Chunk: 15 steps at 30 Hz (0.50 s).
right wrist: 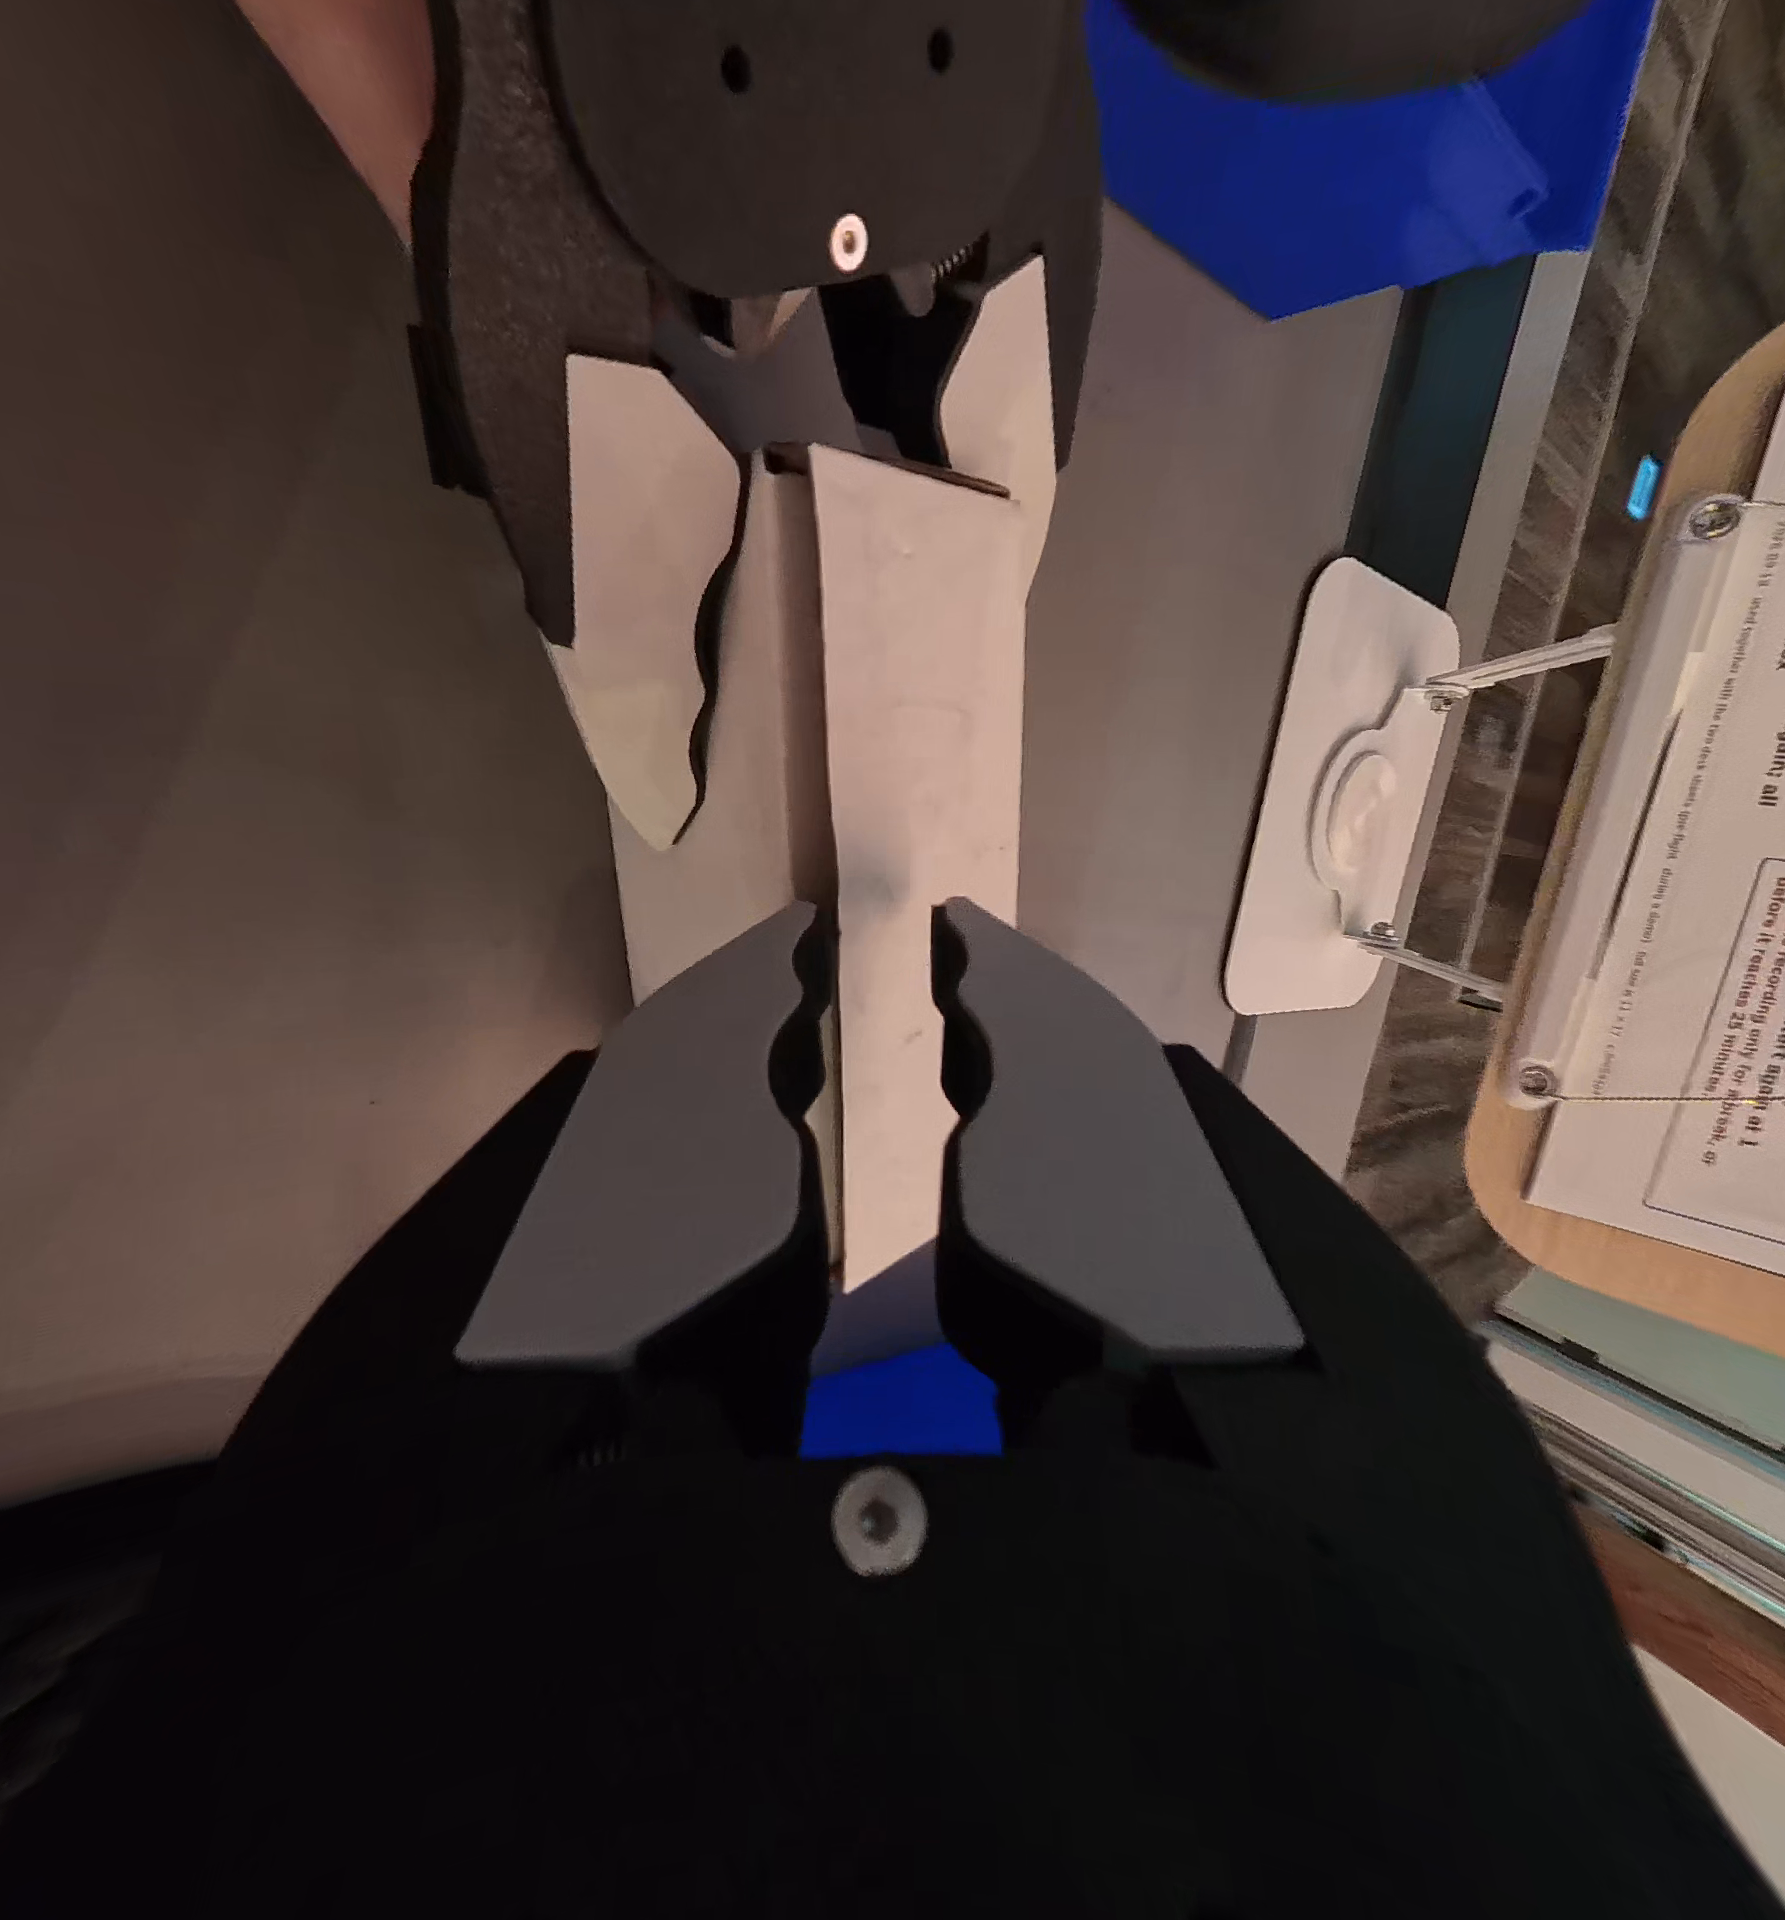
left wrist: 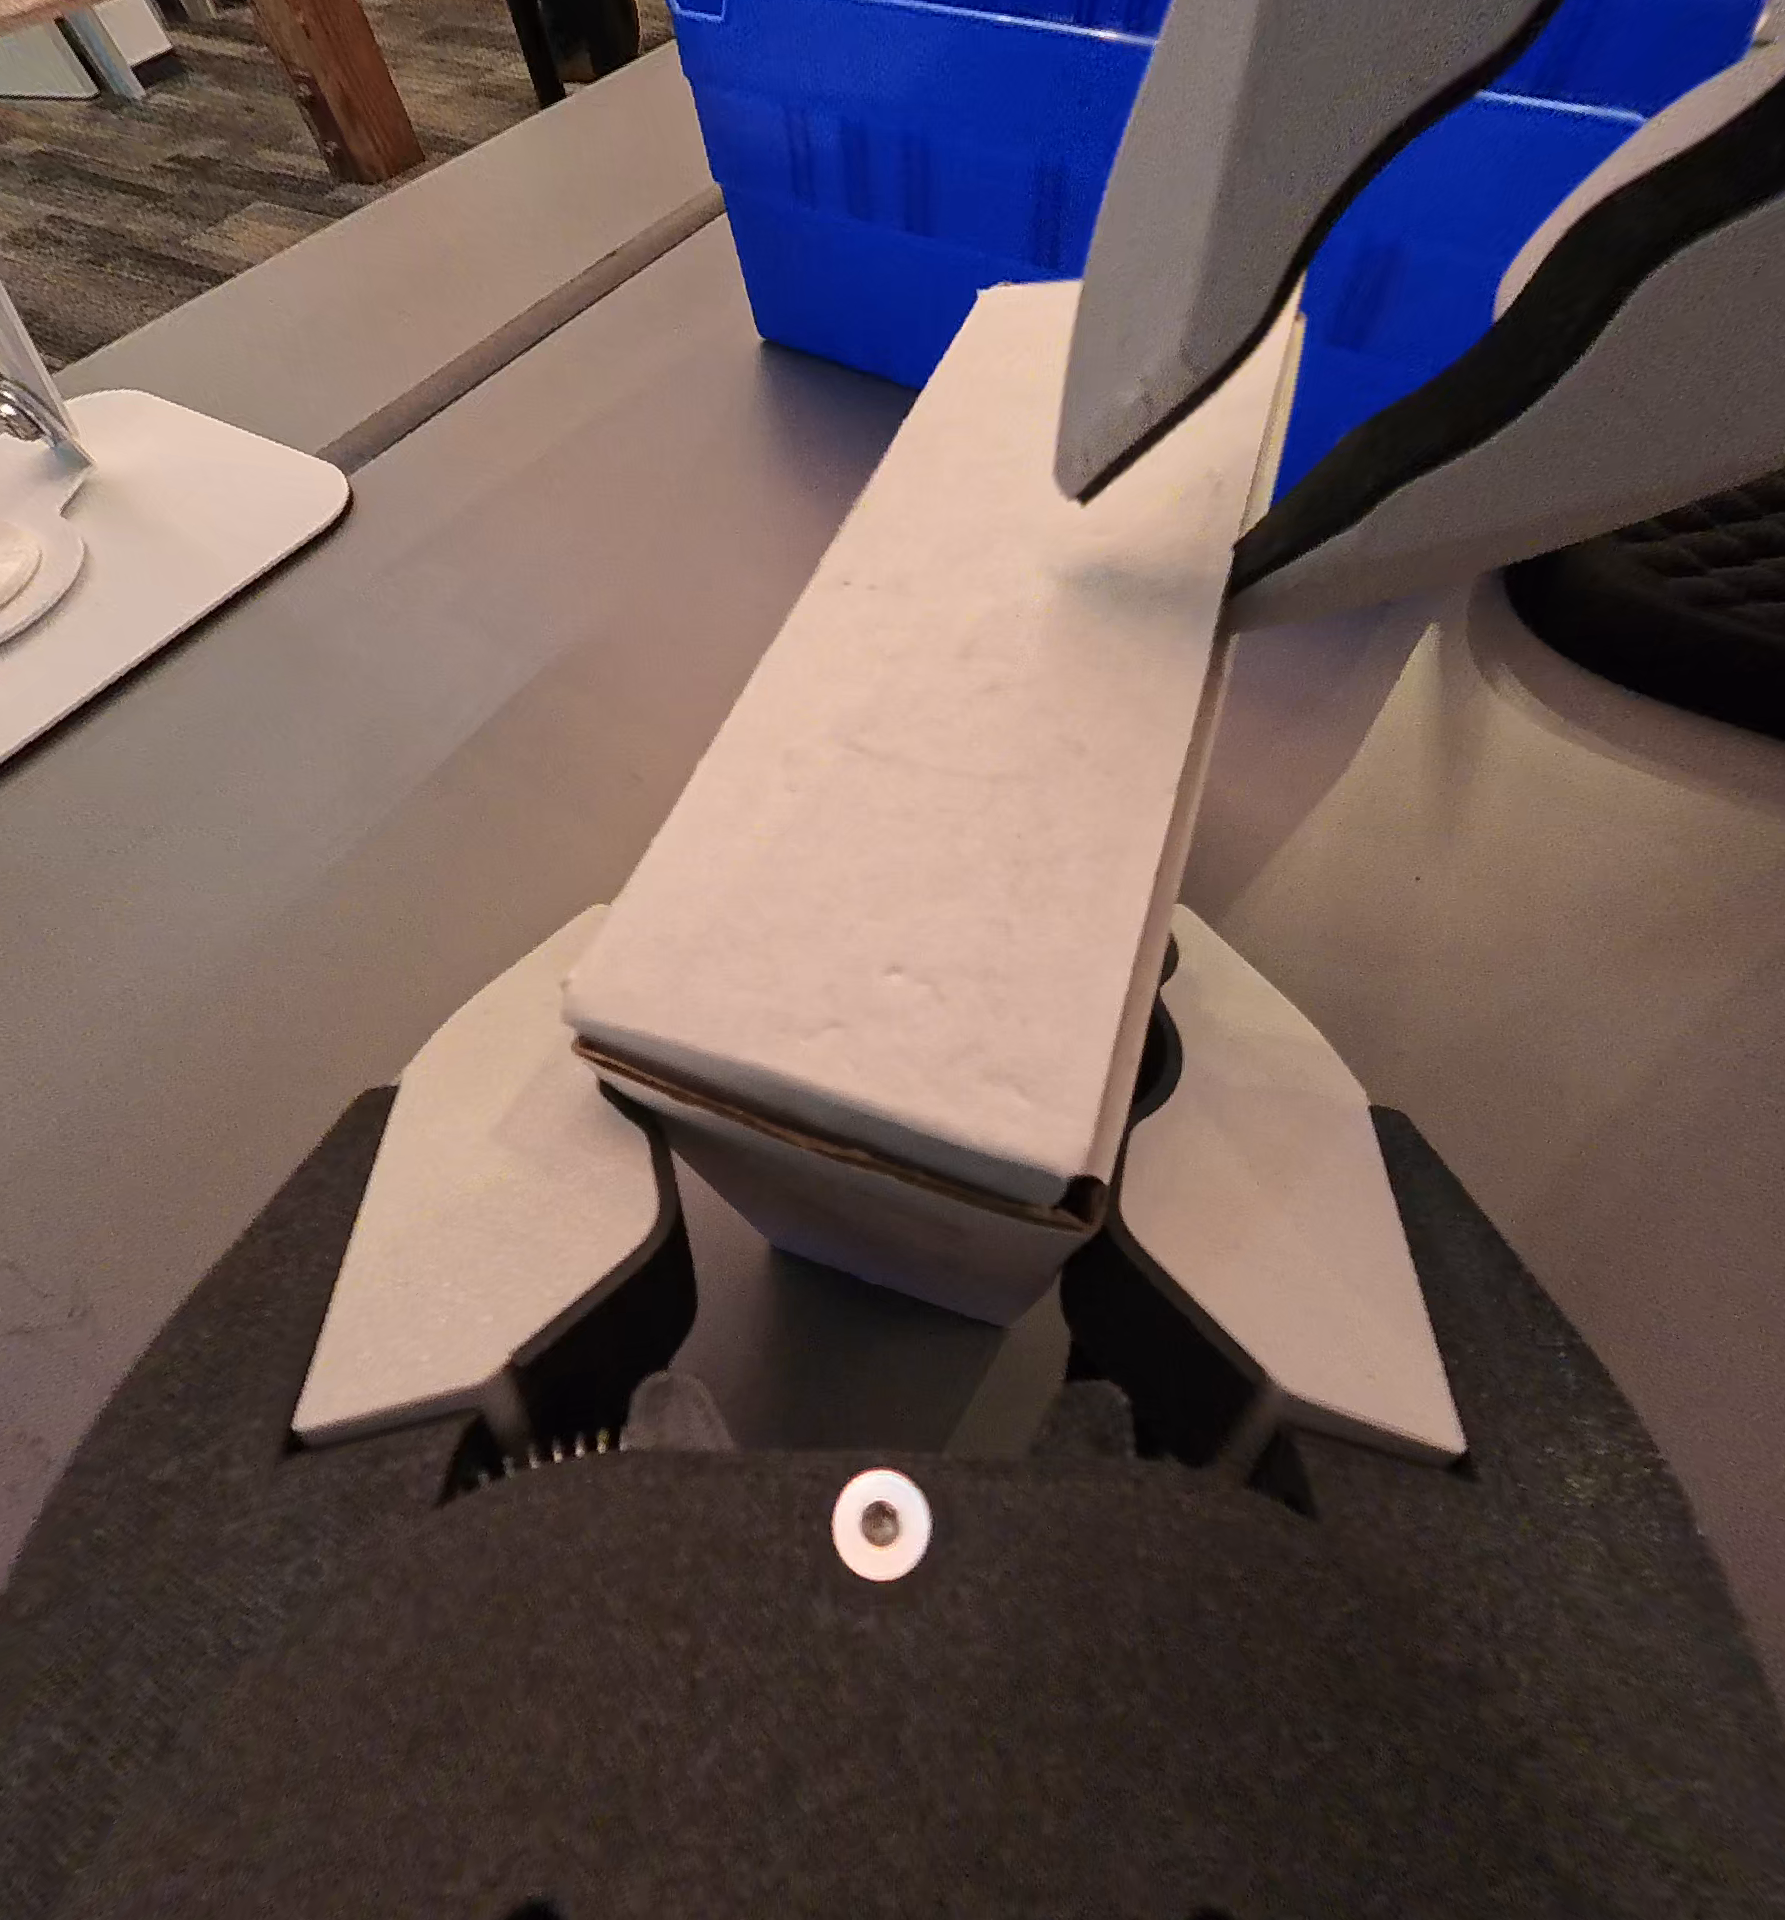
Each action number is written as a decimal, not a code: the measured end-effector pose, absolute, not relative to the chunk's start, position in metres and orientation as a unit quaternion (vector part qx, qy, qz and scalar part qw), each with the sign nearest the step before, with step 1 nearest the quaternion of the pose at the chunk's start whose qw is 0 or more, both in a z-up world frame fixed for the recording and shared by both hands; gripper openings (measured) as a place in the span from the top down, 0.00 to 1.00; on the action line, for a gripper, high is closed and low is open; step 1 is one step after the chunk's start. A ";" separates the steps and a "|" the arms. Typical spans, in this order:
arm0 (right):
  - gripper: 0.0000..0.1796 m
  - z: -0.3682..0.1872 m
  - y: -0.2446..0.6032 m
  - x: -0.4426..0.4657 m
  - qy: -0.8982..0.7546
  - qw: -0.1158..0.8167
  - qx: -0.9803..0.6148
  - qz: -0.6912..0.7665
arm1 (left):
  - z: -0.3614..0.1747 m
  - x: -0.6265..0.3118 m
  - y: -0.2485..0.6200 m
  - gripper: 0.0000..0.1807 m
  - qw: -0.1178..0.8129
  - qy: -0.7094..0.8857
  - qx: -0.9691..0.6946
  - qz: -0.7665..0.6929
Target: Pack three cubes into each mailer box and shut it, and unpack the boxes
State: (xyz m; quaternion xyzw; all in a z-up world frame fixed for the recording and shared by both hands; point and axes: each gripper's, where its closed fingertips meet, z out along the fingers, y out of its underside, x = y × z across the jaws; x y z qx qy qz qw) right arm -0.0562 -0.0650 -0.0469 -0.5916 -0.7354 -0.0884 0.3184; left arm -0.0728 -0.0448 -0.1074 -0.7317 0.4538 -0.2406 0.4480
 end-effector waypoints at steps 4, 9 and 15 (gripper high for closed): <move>0.88 -0.042 -0.060 -0.057 -0.732 0.328 -0.586 -0.113 | -0.107 -0.073 -0.044 0.51 0.446 0.451 -0.735 -0.240; 0.88 -0.040 -0.059 -0.056 -0.726 0.332 -0.592 -0.113 | -0.108 -0.074 -0.043 0.51 0.447 0.449 -0.738 -0.233; 0.88 -0.038 -0.057 -0.056 -0.721 0.337 -0.594 -0.115 | -0.108 -0.074 -0.042 0.51 0.446 0.449 -0.739 -0.231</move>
